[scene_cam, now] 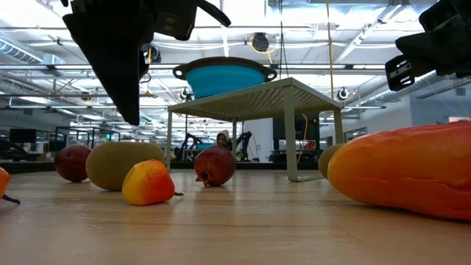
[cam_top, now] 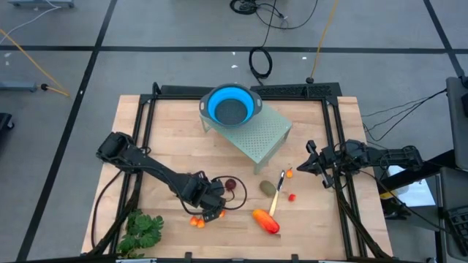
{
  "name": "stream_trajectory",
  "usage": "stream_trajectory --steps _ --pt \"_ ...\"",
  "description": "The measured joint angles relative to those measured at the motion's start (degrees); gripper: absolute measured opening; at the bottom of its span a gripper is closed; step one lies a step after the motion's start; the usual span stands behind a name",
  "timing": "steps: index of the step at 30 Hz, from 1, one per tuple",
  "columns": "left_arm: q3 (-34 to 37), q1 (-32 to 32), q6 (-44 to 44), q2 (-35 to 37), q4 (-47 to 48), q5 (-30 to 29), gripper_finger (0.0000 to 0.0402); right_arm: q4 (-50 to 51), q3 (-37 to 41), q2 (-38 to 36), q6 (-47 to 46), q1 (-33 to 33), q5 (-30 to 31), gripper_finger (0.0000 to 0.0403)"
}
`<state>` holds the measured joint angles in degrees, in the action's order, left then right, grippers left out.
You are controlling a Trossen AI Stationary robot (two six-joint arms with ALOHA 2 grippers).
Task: Pick & Place Fruit
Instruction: Put the kiwi into the blue strainer bowl on the shelf
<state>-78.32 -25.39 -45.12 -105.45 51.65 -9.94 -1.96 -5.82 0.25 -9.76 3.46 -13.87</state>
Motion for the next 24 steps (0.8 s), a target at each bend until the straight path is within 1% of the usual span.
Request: stream_trajectory --steps 9,12,15,19,24 --pt "0.04 0.64 0.07 0.0 -0.21 -0.03 0.034 0.02 0.0 0.0 0.4 0.01 -0.02 0.0" --pt "1.99 1.01 -0.01 0.0 -2.48 1.37 0.034 0.0 0.0 0.0 0.59 0.0 -0.02 0.0" --pt "3.83 1.12 -0.79 -0.09 -2.26 2.52 0.034 0.02 0.0 0.0 0.53 0.01 -0.02 0.0" --pt "5.07 1.12 -1.57 -0.09 -2.81 2.41 0.034 0.02 0.0 0.0 0.51 0.0 -0.02 0.0" --pt "6.6 1.12 -0.49 -0.09 -8.09 2.19 0.034 0.02 0.0 0.0 0.57 0.0 -0.01 0.0"
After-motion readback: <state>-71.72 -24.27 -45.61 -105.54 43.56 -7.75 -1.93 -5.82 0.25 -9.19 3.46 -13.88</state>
